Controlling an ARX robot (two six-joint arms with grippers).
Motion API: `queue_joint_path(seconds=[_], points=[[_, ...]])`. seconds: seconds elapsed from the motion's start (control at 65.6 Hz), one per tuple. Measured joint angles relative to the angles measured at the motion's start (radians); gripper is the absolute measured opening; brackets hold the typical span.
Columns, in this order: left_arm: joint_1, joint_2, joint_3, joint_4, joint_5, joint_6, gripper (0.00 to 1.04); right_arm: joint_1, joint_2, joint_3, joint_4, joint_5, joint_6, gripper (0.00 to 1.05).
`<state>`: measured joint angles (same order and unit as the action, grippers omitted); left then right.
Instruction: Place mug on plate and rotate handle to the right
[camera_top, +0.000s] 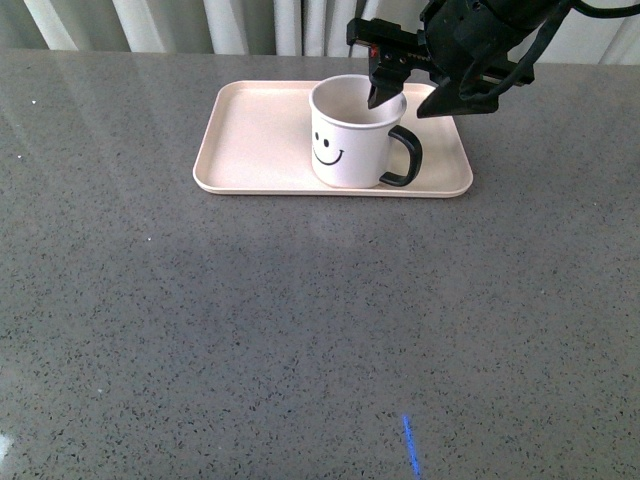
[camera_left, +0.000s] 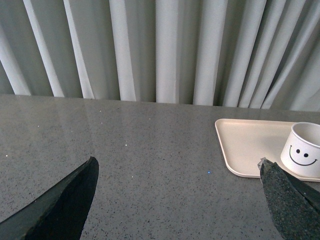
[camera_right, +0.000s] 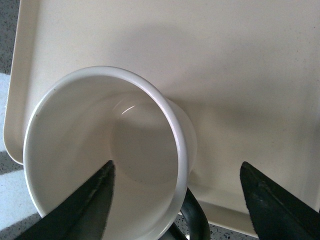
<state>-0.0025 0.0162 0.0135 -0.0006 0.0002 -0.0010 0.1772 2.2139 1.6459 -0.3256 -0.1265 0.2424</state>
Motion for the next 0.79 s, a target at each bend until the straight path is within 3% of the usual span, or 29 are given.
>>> queue_joint_path(seconds=[0.152,0.305,0.534,0.793], points=[[0.0,0.0,0.0,0.0,0.0,0.0,0.96,0.006,0.026,0.04,-0.026,0.012,0.002,0.24],[0.0,0.0,0.0,0.0,0.0,0.0,0.96,0.006,0.034,0.063,-0.044,0.022,0.001,0.02],[0.0,0.0,0.0,0.0,0.0,0.0,0.96,0.002,0.034,0.1,-0.067,0.025,-0.029,0.02],[0.0,0.0,0.0,0.0,0.0,0.0,0.96,-0.026,0.056,0.222,-0.168,-0.051,-0.226,0.02]])
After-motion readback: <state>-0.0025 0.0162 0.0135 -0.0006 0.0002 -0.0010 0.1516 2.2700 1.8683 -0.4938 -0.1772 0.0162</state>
